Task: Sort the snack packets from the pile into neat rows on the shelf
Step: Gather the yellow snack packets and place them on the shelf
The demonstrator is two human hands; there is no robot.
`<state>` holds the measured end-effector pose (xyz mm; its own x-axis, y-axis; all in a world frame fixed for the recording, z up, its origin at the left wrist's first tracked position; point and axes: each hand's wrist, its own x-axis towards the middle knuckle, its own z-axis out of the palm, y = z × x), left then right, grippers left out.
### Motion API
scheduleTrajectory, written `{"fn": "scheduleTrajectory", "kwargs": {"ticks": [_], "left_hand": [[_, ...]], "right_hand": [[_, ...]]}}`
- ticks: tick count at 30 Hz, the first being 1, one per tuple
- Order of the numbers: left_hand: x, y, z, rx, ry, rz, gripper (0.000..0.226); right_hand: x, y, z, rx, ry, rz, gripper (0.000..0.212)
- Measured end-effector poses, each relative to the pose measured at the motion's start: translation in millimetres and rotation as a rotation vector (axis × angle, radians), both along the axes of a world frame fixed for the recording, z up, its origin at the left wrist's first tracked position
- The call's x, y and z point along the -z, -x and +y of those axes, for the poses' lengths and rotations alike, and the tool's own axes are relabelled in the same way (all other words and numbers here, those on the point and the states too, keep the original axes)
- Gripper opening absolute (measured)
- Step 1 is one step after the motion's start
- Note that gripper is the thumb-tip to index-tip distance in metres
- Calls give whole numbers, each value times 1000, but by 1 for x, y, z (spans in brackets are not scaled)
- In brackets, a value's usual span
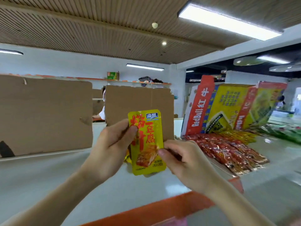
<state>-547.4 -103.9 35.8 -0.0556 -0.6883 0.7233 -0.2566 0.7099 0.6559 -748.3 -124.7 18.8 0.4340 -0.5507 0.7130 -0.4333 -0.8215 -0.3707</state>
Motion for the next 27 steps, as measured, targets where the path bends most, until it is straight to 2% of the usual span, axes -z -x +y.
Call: {"fn": "scheduleTrajectory", "kwargs": {"ticks": [4, 11, 15, 19, 27], "left_hand": [[-2, 61, 0, 63, 11, -44, 41], [-6, 180, 4, 175, -14, -94, 30], [1, 248, 4, 221, -46, -83, 30], [13, 306, 3, 260, -63, -91, 30], [22, 396, 0, 322, -22, -223, 33]], "right_hand": [[3, 60, 11, 74, 6, -20, 35], [7, 175, 27, 181, -50, -50, 31], [13, 240, 38, 227, -53, -69, 37], [20, 302, 49, 270, -80, -43, 31], [27, 394, 66, 362, -153, -43, 38]]}}
